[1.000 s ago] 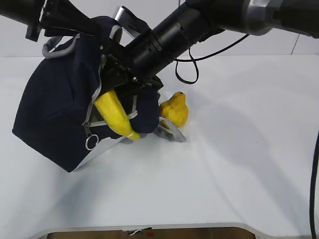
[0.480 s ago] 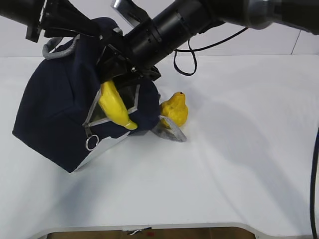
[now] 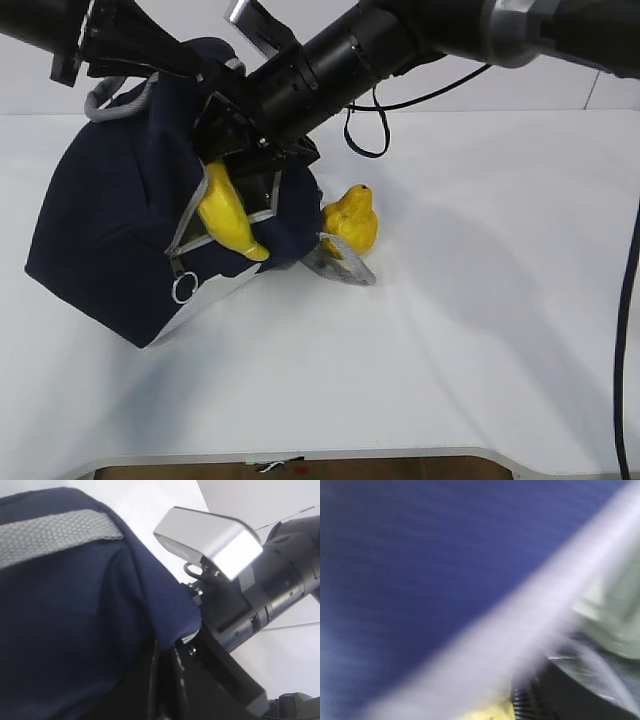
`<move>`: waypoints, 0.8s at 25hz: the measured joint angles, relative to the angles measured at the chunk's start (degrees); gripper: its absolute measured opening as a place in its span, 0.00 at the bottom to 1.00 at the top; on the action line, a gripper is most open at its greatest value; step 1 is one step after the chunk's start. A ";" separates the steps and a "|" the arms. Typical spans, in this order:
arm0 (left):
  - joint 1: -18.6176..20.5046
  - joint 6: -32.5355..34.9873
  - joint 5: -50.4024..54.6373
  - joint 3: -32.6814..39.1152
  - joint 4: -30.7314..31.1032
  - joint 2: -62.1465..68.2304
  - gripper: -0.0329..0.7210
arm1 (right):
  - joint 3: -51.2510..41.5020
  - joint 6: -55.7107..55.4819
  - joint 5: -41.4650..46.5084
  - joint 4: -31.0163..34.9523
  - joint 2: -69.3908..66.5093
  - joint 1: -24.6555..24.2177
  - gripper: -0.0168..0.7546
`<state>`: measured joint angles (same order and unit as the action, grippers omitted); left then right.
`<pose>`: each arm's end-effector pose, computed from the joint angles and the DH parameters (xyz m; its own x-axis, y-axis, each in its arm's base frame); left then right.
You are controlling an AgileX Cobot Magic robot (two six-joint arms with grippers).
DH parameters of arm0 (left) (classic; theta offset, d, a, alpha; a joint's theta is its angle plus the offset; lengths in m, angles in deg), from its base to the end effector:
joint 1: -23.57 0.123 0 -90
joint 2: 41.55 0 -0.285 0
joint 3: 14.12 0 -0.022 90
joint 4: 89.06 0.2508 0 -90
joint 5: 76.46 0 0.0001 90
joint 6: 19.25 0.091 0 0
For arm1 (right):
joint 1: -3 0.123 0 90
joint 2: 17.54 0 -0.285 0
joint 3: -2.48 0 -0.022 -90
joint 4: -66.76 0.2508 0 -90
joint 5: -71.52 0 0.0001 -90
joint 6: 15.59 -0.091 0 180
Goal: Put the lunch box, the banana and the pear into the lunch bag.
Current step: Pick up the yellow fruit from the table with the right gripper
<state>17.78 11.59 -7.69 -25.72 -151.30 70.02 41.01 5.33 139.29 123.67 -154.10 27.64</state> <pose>0.3716 -0.1132 0.3217 -0.8910 0.0538 -0.4509 0.4092 0.5256 -0.7459 0.4122 0.2668 0.2554 -0.8829 -0.2937 -0.3665 -0.4673 0.4712 0.7481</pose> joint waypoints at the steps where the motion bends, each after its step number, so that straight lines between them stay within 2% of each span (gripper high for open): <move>1: 0.00 0.00 0.04 0.00 0.08 0.00 0.05 | 0.00 -0.64 0.27 0.12 0.00 0.00 0.38; 9: 0.00 0.00 0.31 0.00 0.39 0.00 0.05 | 0.00 -2.66 1.88 6.62 -0.10 0.00 0.38; 20: 0.00 0.00 0.01 0.00 0.39 0.00 0.05 | 0.00 -2.32 2.18 10.54 -0.10 -2.89 0.38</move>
<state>17.78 11.59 -7.68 -25.72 -150.91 70.02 41.01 3.01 141.47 134.21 -154.20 24.75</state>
